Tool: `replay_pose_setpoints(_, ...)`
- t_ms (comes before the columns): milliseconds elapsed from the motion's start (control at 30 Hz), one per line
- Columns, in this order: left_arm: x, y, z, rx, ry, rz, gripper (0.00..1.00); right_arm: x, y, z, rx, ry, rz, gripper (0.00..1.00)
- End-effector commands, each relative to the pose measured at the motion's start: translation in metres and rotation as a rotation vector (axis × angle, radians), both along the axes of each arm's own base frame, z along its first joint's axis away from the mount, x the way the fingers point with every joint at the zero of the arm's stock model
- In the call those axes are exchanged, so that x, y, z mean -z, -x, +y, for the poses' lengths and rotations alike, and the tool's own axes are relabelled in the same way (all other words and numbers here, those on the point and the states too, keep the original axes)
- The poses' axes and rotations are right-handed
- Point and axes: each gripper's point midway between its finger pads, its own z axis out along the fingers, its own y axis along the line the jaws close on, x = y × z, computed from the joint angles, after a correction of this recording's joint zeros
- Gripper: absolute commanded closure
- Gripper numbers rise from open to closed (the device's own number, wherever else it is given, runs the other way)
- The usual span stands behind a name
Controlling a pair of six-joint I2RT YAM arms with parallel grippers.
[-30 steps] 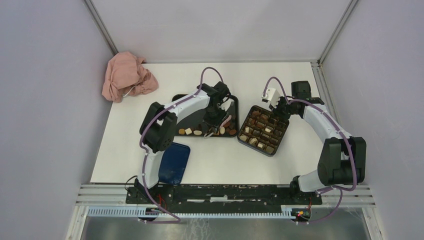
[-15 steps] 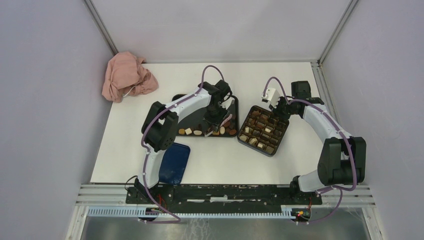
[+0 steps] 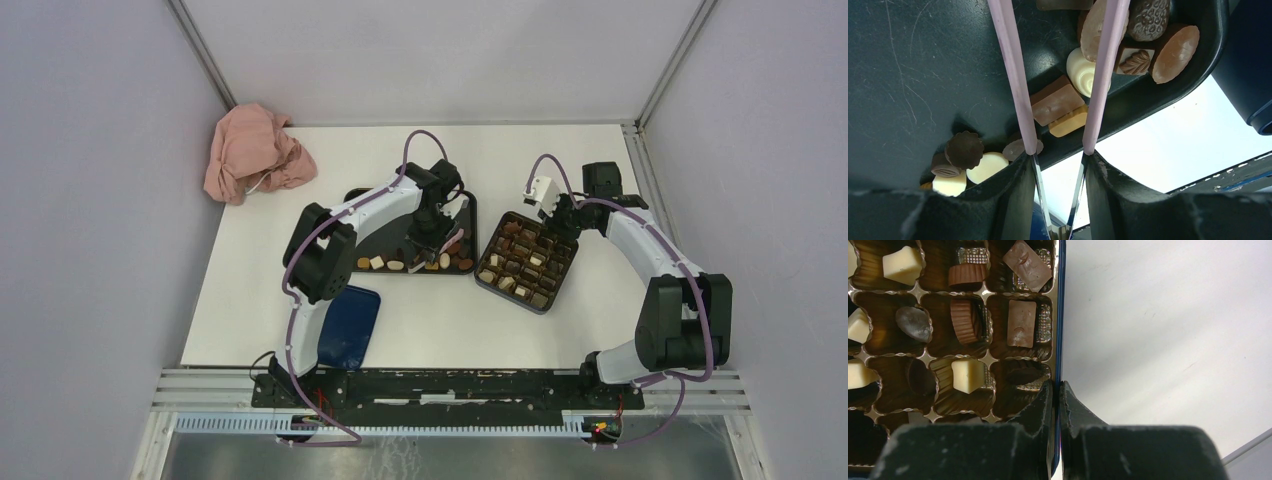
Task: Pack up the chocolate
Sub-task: Pick up the fake chocolate from the plate.
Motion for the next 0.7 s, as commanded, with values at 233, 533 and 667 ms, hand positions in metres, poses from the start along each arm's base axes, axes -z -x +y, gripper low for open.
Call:
replay_pose_setpoints(233,0.0001,-0.0028,-0.0026,0.049,0.007,0.019,0.55,-0.0137,-0.0101,0.0037,-0.019,-0.008,-0.045,0.98)
replay_pose_setpoints(533,-0.0010,-0.0067,-0.0007,0.045,-0.015,0.013,0.59,-0.0137,-0.0097,0.0034,-0.019,-0.009,-0.044,0.98)
replay_pose_setpoints(667,-0.0053,-0.0083,-0.0026,0.040,-0.004,0.007,0.70,-0.0140,-0.0096,0.0041,-0.022,-0.009,-0.045,0.98)
